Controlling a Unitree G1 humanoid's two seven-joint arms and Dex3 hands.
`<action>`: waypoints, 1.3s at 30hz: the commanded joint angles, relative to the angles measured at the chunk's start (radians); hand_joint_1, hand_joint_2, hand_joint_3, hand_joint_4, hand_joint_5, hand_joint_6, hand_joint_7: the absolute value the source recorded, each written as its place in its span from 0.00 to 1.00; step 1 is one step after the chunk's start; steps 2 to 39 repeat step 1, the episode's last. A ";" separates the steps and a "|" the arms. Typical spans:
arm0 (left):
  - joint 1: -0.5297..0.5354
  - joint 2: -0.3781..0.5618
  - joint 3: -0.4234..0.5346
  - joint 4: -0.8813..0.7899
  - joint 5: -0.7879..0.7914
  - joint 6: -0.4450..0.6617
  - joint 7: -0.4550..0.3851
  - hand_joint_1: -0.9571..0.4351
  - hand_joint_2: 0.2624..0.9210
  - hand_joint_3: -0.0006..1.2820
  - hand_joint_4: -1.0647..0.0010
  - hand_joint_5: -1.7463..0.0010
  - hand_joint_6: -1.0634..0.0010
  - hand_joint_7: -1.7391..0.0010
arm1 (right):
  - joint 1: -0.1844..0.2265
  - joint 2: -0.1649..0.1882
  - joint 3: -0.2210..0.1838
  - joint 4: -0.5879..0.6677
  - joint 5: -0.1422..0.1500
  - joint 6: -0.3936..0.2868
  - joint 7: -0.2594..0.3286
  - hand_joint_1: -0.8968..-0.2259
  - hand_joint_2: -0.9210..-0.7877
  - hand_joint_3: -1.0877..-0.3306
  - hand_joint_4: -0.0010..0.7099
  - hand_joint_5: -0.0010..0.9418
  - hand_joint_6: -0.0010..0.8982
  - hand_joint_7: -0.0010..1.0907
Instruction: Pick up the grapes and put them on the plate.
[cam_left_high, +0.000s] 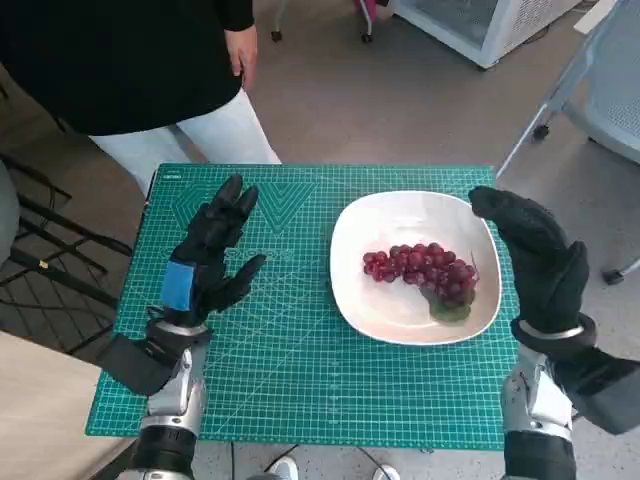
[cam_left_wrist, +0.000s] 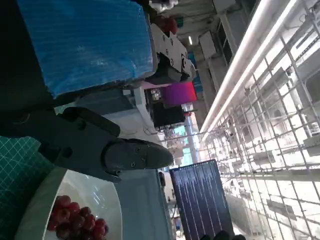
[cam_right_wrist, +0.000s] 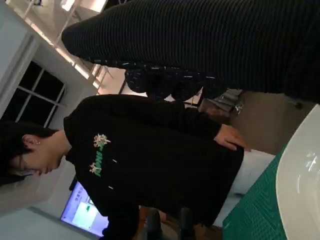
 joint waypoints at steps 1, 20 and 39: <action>0.015 -0.005 -0.009 -0.018 0.014 -0.012 0.013 0.56 1.00 0.19 0.61 0.99 0.61 0.98 | 0.002 0.001 -0.002 0.017 0.012 0.003 0.015 0.47 0.00 0.56 0.24 0.00 0.00 0.31; 0.015 -0.005 -0.009 -0.018 0.014 -0.012 0.013 0.56 1.00 0.19 0.61 0.99 0.61 0.98 | 0.002 0.001 -0.002 0.017 0.012 0.003 0.015 0.47 0.00 0.56 0.24 0.00 0.00 0.31; 0.015 -0.005 -0.009 -0.018 0.014 -0.012 0.013 0.56 1.00 0.19 0.61 0.99 0.61 0.98 | 0.002 0.001 -0.002 0.017 0.012 0.003 0.015 0.47 0.00 0.56 0.24 0.00 0.00 0.31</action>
